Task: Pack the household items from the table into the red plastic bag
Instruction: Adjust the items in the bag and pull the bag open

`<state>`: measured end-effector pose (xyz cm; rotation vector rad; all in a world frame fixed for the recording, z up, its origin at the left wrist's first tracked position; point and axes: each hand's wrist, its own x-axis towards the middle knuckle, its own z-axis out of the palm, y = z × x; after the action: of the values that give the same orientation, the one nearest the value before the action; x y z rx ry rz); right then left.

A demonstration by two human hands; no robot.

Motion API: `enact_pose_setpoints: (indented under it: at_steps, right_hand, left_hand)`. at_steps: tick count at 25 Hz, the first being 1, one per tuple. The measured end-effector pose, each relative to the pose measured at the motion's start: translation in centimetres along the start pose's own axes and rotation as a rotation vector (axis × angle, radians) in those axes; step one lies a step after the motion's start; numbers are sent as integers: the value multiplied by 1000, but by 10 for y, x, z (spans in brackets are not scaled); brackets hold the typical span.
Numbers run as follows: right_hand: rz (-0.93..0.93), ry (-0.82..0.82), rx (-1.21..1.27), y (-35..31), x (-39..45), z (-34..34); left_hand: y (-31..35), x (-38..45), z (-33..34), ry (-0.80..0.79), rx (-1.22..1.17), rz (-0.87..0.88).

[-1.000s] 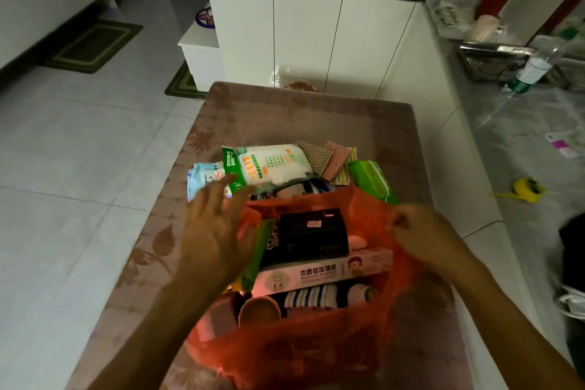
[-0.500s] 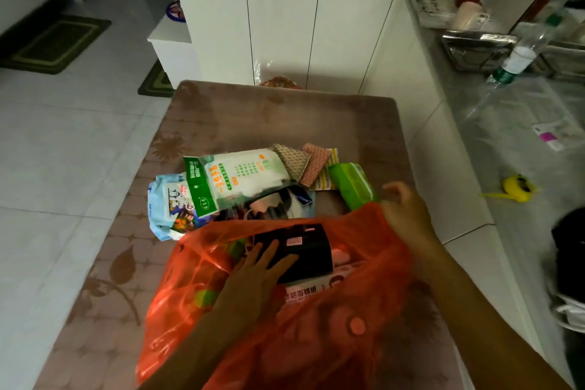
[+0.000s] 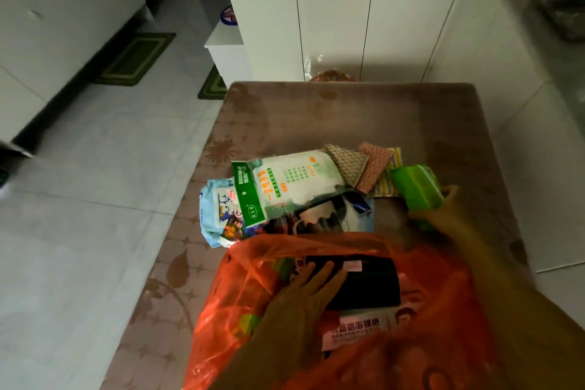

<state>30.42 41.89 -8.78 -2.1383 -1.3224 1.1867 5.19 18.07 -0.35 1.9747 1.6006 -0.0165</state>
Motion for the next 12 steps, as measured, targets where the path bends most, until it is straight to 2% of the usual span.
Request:
enact_pose_setpoints:
  at_steps: [2, 3, 6, 9, 11, 12]
  right_hand:
    - [9, 15, 112, -11, -3, 8]
    - [70, 7, 184, -19, -11, 9]
    - [170, -126, 443, -32, -50, 3]
    - [-29, -123, 679, -51, -117, -23]
    - [-209, -254, 771, -59, -171, -41]
    - [-294, -352, 739, -62, -196, -46]
  left_hand:
    - [-4, -2, -11, 31, -15, 9]
    - [-9, -3, -13, 44, 8, 22]
    - [-16, -7, -14, 93, 3, 46]
    - [-16, -23, -21, 298, -131, 25]
    - [-16, -48, -38, 541, -276, -28]
    - [-14, -62, -51, 669, -414, -83]
